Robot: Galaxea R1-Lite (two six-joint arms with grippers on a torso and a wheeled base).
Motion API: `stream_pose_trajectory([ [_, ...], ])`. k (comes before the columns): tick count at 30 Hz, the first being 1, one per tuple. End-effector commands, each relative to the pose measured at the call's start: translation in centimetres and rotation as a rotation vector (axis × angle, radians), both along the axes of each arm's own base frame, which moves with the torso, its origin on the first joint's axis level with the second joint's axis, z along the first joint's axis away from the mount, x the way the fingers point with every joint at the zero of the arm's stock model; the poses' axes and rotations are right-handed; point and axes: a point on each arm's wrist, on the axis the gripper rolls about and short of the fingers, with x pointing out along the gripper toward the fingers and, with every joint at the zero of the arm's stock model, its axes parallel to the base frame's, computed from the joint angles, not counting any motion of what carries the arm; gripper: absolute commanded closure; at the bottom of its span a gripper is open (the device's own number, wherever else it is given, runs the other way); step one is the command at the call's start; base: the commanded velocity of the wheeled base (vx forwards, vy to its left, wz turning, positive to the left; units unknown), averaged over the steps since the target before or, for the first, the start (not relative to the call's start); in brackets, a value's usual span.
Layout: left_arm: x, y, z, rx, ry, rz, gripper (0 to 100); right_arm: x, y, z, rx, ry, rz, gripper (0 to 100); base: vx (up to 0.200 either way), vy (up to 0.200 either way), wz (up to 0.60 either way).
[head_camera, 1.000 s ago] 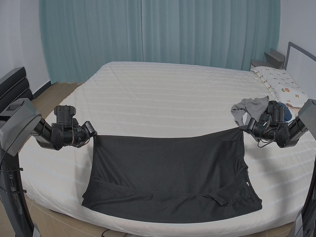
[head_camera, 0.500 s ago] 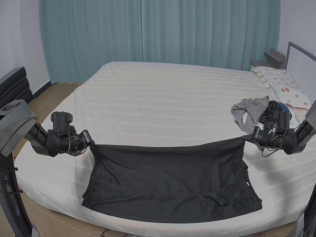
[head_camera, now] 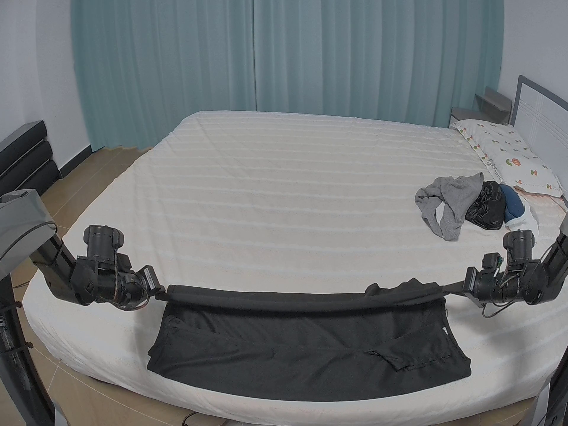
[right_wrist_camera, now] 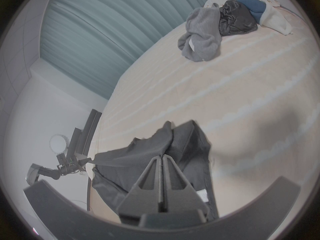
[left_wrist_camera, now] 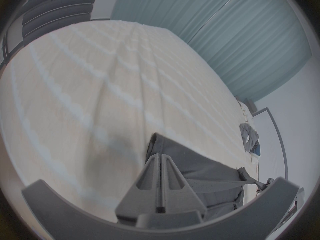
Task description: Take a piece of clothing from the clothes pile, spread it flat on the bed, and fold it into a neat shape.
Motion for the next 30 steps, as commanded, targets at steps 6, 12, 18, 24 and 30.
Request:
stream_pose_trajectory([
  [6,-3.3,-0.3,-1.9,0.000,0.122,-0.016,100,-3.2,-0.4,-2.6,-0.047,0.100,0.035,100,0.000,0.000,0.00],
  [12,-4.0,-0.6,-2.7,-0.002,0.162,-0.029,100,-3.4,-0.5,-5.0,-0.060,0.172,0.059,100,0.000,0.000,0.00],
  [18,-4.4,-1.1,-2.9,0.000,0.174,-0.042,0,-3.4,-0.5,-5.2,-0.061,0.175,0.064,0,0.000,0.000,0.00],
  [24,-4.3,-1.1,-2.3,-0.003,0.154,-0.039,0,-3.3,-1.0,-2.7,-0.053,0.097,0.029,0,0.000,0.000,0.00],
  [30,-2.9,-0.5,-0.3,-0.037,0.077,0.017,0,-1.4,-1.4,-0.1,0.027,0.038,-0.068,0,0.000,0.000,0.00],
])
